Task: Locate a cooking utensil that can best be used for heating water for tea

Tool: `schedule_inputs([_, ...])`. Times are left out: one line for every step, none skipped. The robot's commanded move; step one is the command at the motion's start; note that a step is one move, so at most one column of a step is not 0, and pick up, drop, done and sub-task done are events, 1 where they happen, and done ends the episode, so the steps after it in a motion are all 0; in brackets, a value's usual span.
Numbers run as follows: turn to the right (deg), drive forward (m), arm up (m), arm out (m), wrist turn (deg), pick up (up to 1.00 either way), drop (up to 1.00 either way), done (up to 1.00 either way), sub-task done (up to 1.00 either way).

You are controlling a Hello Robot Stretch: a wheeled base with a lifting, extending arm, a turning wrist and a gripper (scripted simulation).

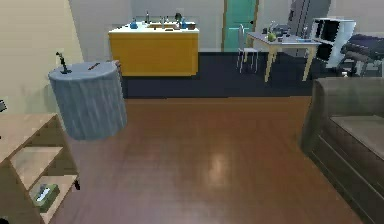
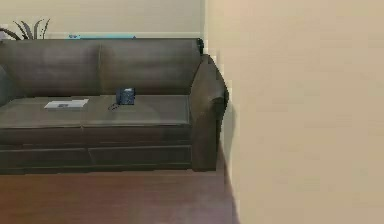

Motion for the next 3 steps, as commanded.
schedule_inputs([0.0,0.20,0.00,0.00,0.0,0.00,0.00,0.00,0.00])
schedule_inputs([0.0,1.00,0.00,0.00,0.0,0.00,0.00,0.00,0.00])
schedule_inputs([0.0,1.00,0.00,0.00,0.0,0.00,0.00,0.00,0.00])
